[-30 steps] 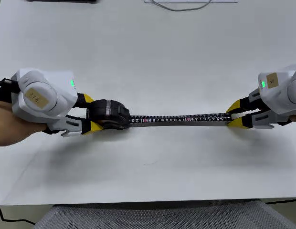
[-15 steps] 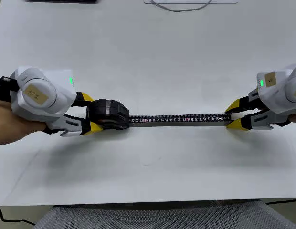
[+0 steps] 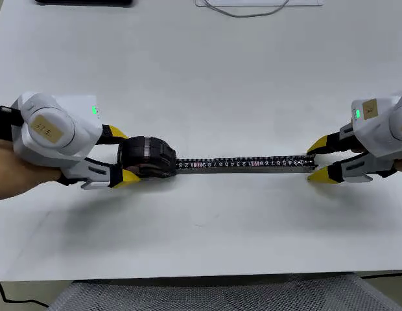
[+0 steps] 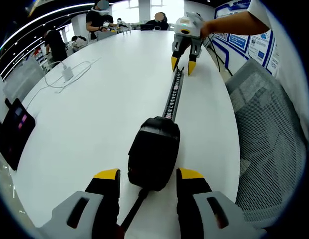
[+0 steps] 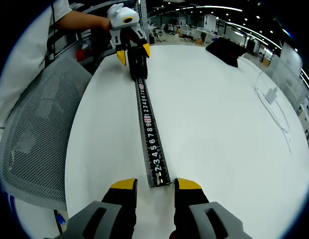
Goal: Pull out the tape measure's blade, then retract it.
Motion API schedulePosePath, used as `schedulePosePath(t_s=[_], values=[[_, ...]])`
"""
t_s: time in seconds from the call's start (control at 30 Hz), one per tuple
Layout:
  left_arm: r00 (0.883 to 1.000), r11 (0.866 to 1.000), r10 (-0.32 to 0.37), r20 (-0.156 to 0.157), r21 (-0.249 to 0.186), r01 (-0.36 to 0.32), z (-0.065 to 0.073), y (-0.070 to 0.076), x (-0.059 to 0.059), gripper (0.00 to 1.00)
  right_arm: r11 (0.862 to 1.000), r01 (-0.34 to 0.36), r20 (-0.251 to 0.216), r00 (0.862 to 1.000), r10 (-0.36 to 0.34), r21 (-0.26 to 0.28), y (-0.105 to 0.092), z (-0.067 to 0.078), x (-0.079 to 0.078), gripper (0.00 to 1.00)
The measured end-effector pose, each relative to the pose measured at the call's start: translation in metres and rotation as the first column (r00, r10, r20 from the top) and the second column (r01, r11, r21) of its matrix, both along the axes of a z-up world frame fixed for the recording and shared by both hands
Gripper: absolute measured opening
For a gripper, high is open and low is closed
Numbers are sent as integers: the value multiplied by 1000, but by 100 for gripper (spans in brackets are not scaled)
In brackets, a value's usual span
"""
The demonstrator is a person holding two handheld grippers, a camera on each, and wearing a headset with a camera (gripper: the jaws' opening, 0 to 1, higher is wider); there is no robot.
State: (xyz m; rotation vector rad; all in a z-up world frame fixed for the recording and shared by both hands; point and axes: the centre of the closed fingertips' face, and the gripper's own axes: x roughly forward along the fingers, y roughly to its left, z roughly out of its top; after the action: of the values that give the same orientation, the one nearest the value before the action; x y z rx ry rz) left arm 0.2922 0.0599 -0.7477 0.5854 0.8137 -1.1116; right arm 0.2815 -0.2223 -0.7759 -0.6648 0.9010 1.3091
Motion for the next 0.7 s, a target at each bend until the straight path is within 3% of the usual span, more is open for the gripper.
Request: schedulePosePath(t_s=[0.2,0.5,0.7], values=[[1000,999,29,3,-24,-29,5,0,-1,45,999,42,-4,999,-42,12,0,4,-2,35],[997,995,81,-6,-60,-82,10,3,-5,50,989,137,-6,991,-137,54,-1,12,-5,44],[991,988,131,6,-82,-130,14,9,-5,51,979,189,-3,982,-189,77,1,15,-7,48]])
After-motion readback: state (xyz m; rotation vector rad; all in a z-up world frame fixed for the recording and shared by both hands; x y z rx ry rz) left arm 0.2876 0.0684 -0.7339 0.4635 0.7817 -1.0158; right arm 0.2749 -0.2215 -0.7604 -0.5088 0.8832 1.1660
